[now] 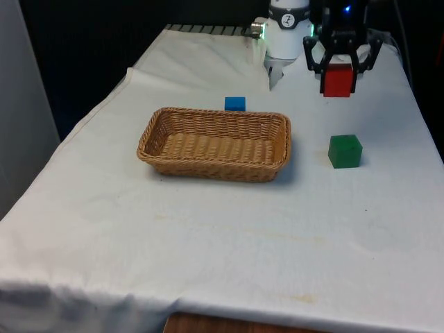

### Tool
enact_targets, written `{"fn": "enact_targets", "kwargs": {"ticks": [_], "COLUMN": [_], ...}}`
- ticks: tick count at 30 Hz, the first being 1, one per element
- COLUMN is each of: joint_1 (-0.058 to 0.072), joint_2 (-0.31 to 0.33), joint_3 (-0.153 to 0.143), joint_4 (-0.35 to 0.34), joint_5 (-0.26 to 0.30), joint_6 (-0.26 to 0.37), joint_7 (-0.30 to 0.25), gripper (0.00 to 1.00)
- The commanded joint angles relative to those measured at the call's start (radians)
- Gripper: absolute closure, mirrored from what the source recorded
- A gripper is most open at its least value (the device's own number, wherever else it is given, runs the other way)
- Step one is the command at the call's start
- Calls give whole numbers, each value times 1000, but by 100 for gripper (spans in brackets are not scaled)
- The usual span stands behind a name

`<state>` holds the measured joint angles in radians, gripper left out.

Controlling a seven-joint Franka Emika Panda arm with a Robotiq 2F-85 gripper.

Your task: Pick up exactly two blocks and place them into the basket.

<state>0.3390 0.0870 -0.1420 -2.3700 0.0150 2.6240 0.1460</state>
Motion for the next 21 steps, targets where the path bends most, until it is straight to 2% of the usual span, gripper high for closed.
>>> {"fn": "enact_targets", "kwargs": {"ticks": [1,7,8,9,11,16,17,18,21], "joint_1": [-3,-7,-2,-7,-9,-15,-10,-16,-19], "joint_2": [-4,1,1,3,12,41,36,46,63], "joint_3": [-1,-23,-23,-28,-40,-64,-66,-67,-79], "joint_4": [9,66,56,75,98,136,130,142,158], "joint_5": [6,12,0,13,17,18,1,18,18], "joint_6": [-17,-59,-45,-65,-71,-64,-66,-63,-57], "joint_7": [-9,-37,-22,-42,-57,-83,-67,-87,-98], "gripper": [98,98,98,98,98,98,98,98,98]}}
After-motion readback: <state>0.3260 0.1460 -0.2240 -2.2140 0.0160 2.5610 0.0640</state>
